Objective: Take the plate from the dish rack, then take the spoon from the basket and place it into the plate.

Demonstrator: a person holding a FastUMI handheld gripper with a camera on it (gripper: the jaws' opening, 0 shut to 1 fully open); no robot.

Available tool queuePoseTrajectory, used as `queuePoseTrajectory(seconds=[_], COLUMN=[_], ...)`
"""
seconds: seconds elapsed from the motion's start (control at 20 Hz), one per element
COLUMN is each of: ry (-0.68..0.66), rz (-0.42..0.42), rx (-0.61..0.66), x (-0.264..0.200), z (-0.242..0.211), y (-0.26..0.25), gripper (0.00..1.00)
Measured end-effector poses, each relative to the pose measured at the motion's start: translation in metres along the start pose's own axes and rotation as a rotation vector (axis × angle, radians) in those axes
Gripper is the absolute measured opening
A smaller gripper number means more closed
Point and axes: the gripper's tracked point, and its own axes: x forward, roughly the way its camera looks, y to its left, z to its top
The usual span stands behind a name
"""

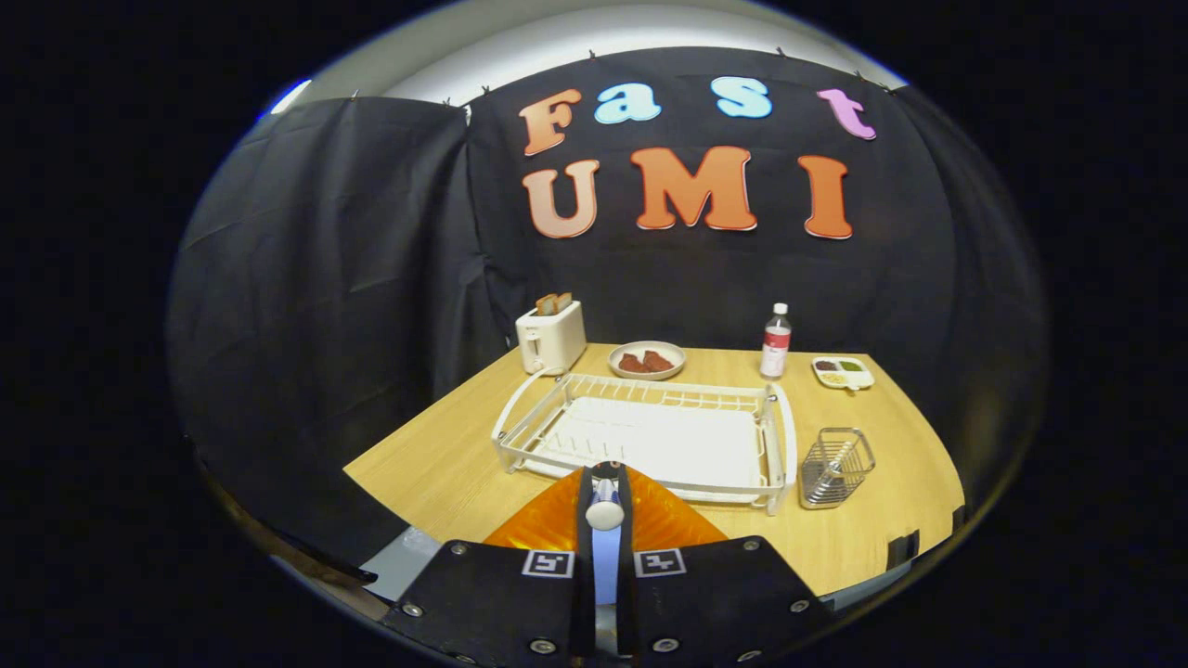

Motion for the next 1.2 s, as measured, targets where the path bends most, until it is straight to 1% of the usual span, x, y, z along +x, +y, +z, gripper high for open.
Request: queuePoseTrajectory(seconds=[0.15, 0.35, 0.5, 0.65, 0.8, 0.95, 1.0, 1.1, 1.15, 1.2], ry=[0.041, 0.08, 0.121, 0.127, 0.161, 0.177, 0.177, 0.164, 0.154, 0.144], rz=[0.075, 0.156, 0.172, 0.19, 0.179, 0.158, 0.139, 0.108, 0.092, 0.075], rx=[-0.049, -0.06, -0.09, -0.089, -0.12, -0.097, -0.088, -0.052, -0.031, -0.015], x=[0.019, 0.047, 0.059, 0.066, 0.069, 0.075, 0.076, 0.074, 0.073, 0.073], z=[-0.025, -0.051, -0.068, -0.075, -0.088, -0.097, -0.096, -0.091, -0.086, -0.079], y=[0.02, 0.035, 0.033, 0.033, 0.019, 0.008, 0.0, -0.011, -0.017, -0.022], gripper=[0.09, 0.09, 0.09, 0.09, 0.09, 0.15, 0.17, 0.25, 0.33, 0.38])
